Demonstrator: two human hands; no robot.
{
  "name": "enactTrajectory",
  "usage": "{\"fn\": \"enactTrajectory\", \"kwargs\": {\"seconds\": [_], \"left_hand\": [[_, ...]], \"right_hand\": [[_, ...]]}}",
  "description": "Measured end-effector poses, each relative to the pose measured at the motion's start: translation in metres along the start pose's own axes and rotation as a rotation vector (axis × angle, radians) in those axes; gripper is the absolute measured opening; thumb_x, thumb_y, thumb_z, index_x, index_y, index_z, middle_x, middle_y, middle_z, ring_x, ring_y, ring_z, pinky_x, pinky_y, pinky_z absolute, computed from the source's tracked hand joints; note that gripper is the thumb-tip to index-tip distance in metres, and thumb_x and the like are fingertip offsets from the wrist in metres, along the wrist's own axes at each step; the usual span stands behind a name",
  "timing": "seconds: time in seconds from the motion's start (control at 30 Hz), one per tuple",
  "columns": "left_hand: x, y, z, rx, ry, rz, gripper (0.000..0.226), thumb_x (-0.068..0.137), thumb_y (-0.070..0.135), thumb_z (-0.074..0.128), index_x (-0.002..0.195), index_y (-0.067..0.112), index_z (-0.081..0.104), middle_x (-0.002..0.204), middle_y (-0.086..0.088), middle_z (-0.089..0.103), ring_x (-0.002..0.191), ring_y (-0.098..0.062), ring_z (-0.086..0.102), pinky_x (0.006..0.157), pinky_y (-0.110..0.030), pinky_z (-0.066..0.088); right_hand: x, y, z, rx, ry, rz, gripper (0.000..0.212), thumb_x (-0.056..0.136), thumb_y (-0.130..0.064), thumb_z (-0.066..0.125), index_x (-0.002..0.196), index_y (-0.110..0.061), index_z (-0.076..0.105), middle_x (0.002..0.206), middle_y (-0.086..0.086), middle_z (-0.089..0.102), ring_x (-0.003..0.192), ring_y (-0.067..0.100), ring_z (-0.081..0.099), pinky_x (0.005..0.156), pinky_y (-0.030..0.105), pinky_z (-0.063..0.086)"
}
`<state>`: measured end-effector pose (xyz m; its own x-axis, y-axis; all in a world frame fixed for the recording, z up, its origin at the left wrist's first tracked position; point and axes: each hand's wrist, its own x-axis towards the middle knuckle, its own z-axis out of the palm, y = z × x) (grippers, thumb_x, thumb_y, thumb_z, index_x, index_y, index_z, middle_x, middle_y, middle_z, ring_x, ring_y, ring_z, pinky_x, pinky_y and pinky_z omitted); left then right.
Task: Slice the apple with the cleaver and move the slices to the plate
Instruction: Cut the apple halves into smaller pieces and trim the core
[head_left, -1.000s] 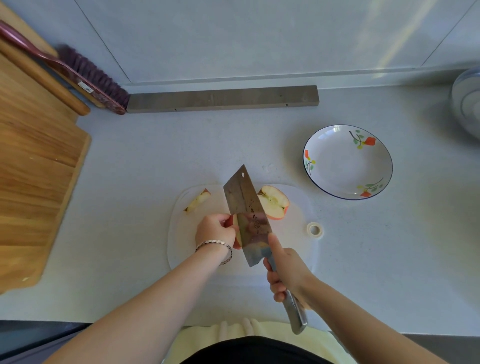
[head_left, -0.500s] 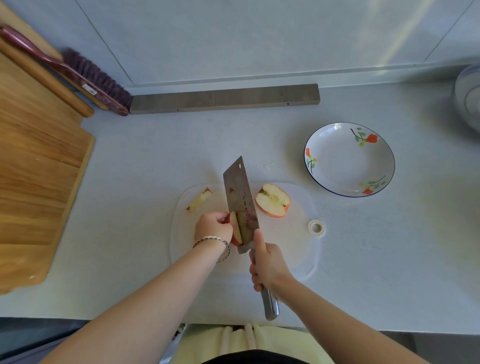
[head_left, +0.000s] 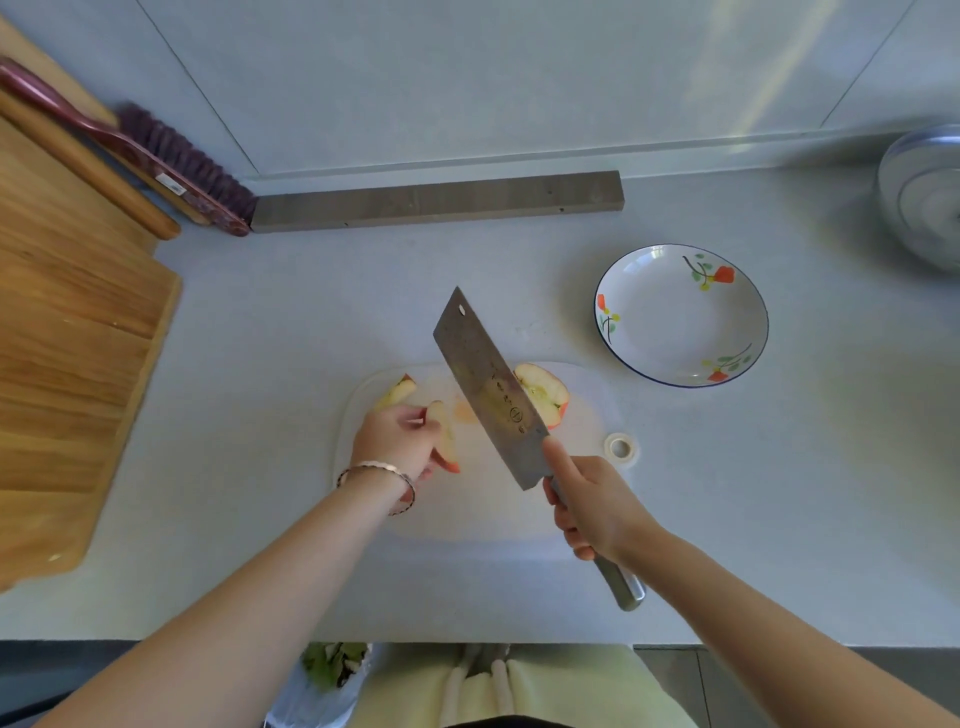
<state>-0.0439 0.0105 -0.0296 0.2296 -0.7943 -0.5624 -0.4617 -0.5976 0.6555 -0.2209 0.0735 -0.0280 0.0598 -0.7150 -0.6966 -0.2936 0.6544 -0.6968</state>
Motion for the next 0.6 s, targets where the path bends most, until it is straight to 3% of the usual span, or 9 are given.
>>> {"fn": "enactTrajectory", "kwargs": {"seconds": [0.03, 0.1, 0.17, 0.23, 0.3, 0.37, 0.43, 0.5, 0.6], "left_hand": [[0.001, -0.004, 0.005, 0.227, 0.004, 0.112, 0.031, 0.091, 0.02, 0.046, 0.066, 0.015, 0.063, 0.074, -0.006, 0.073, 0.074, -0.03, 0.068, 0.073, -0.035, 0.055], [-0.003, -0.009, 0.017, 0.622, -0.025, 0.253, 0.033, 0.094, 0.031, 0.038, 0.078, 0.016, 0.063, 0.076, -0.004, 0.073, 0.086, -0.024, 0.067, 0.085, -0.033, 0.052], [-0.004, -0.011, 0.031, 0.899, -0.057, 0.32, 0.031, 0.095, 0.035, 0.037, 0.105, 0.015, 0.058, 0.102, -0.007, 0.066, 0.097, -0.026, 0.064, 0.086, -0.034, 0.049], [-0.006, -0.011, 0.038, 1.052, -0.083, 0.336, 0.036, 0.095, 0.039, 0.042, 0.118, 0.013, 0.05, 0.118, -0.009, 0.054, 0.105, -0.027, 0.059, 0.085, -0.035, 0.046], [-0.012, -0.011, 0.033, 1.027, -0.092, 0.344, 0.039, 0.093, 0.044, 0.044, 0.118, 0.015, 0.05, 0.119, -0.007, 0.051, 0.106, -0.025, 0.057, 0.082, -0.034, 0.047], [-0.021, -0.015, 0.016, 0.899, 0.027, 0.406, 0.031, 0.092, 0.039, 0.047, 0.112, 0.017, 0.056, 0.113, -0.004, 0.057, 0.101, -0.024, 0.061, 0.075, -0.032, 0.047], [-0.031, -0.017, -0.006, 0.621, 0.335, 0.641, 0.018, 0.086, 0.025, 0.052, 0.092, 0.015, 0.065, 0.091, -0.002, 0.067, 0.079, -0.023, 0.065, 0.056, -0.028, 0.045], [-0.036, -0.01, -0.028, 0.421, 0.606, 0.982, 0.012, 0.079, 0.02, 0.051, 0.075, 0.016, 0.062, 0.069, 0.0, 0.063, 0.064, -0.015, 0.054, 0.046, -0.025, 0.037], [-0.028, 0.012, -0.049, 0.43, 0.52, 1.256, 0.003, 0.079, 0.022, 0.056, 0.078, 0.022, 0.059, 0.068, 0.001, 0.061, 0.071, -0.011, 0.046, 0.053, -0.019, 0.037]], "right_hand": [[-0.002, -0.001, -0.004, 0.005, 0.016, -0.022, 0.054, 0.095, -0.056, 0.031, 0.063, -0.013, 0.038, 0.048, -0.001, 0.034, 0.034, 0.009, 0.028, 0.038, 0.018, 0.027], [-0.007, -0.003, -0.011, -0.042, 0.066, -0.078, 0.053, 0.094, -0.056, 0.034, 0.062, -0.013, 0.037, 0.047, -0.001, 0.034, 0.036, 0.012, 0.029, 0.041, 0.021, 0.027], [-0.012, -0.004, -0.016, -0.185, 0.13, -0.16, 0.052, 0.093, -0.055, 0.035, 0.064, -0.012, 0.037, 0.053, 0.003, 0.035, 0.046, 0.016, 0.032, 0.051, 0.026, 0.03], [-0.015, -0.006, -0.02, -0.326, 0.19, -0.216, 0.052, 0.093, -0.054, 0.037, 0.061, -0.014, 0.031, 0.058, 0.005, 0.033, 0.052, 0.015, 0.03, 0.053, 0.027, 0.027], [-0.019, -0.011, -0.024, -0.477, 0.256, -0.257, 0.054, 0.093, -0.054, 0.039, 0.058, -0.015, 0.024, 0.056, 0.002, 0.029, 0.052, 0.014, 0.027, 0.05, 0.028, 0.022], [-0.02, -0.015, -0.027, -0.632, 0.298, -0.296, 0.055, 0.091, -0.056, 0.041, 0.057, -0.016, 0.026, 0.053, 0.0, 0.031, 0.051, 0.017, 0.029, 0.048, 0.029, 0.022], [-0.019, -0.02, -0.03, -0.791, 0.321, -0.318, 0.05, 0.089, -0.06, 0.041, 0.06, -0.02, 0.039, 0.057, -0.001, 0.042, 0.055, 0.018, 0.041, 0.048, 0.027, 0.027], [-0.016, -0.027, -0.031, -0.972, 0.331, -0.34, 0.049, 0.087, -0.066, 0.037, 0.077, -0.021, 0.053, 0.069, 0.0, 0.052, 0.069, 0.023, 0.054, 0.054, 0.027, 0.035], [-0.008, -0.037, -0.03, -1.227, 0.294, -0.421, 0.052, 0.086, -0.07, 0.033, 0.086, -0.02, 0.048, 0.084, 0.004, 0.063, 0.089, 0.028, 0.062, 0.064, 0.029, 0.035]]}}
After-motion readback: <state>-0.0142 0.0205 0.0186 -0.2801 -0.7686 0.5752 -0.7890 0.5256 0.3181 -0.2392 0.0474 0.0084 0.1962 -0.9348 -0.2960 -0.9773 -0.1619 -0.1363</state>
